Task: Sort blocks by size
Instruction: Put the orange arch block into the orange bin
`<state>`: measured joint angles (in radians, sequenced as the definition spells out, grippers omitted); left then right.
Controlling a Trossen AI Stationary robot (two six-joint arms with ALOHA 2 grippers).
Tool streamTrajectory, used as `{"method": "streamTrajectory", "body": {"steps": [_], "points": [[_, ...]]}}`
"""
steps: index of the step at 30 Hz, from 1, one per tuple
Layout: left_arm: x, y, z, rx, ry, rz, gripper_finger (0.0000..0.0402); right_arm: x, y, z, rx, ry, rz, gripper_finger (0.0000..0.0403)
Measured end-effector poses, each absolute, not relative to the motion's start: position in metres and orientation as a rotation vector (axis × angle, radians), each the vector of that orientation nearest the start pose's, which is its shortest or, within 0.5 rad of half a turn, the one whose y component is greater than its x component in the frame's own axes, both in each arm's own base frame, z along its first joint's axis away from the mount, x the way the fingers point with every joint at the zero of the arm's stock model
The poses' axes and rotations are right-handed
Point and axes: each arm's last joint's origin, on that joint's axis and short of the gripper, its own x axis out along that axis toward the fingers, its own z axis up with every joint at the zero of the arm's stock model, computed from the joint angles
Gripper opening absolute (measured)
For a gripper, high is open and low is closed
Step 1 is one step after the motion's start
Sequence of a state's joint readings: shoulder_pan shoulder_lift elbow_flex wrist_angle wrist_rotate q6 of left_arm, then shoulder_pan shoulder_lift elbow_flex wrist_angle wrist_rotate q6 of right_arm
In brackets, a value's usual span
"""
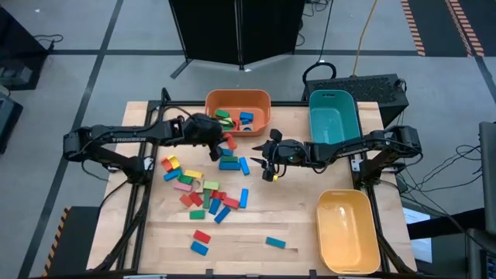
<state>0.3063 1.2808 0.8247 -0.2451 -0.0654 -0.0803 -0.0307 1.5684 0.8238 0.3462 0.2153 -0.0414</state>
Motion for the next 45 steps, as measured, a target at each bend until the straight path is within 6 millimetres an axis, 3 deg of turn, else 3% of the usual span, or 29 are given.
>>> {"method": "streamTrajectory", "body": {"steps": [10, 26, 34, 45], "points": [[0.249, 0.124, 0.253, -0.141, 0.661, 0.507, 0.0050, 0.328, -0.016, 0.208, -0.081, 0.403, -0.234, 0.0157], [0.271, 0.199, 0.227, -0.144, 0.806, 0.605, 0.0050, 0.328, -0.016, 0.208, -0.085, 0.408, -0.233, 0.0157], [0.278, 0.218, 0.203, -0.177, 0.879, 0.595, 0.0050, 0.327, -0.016, 0.206, -0.086, 0.434, -0.233, 0.0157], [0.281, 0.224, 0.196, -0.165, 0.907, 0.586, 0.0050, 0.327, -0.016, 0.206, -0.084, 0.434, -0.234, 0.0157]]}}
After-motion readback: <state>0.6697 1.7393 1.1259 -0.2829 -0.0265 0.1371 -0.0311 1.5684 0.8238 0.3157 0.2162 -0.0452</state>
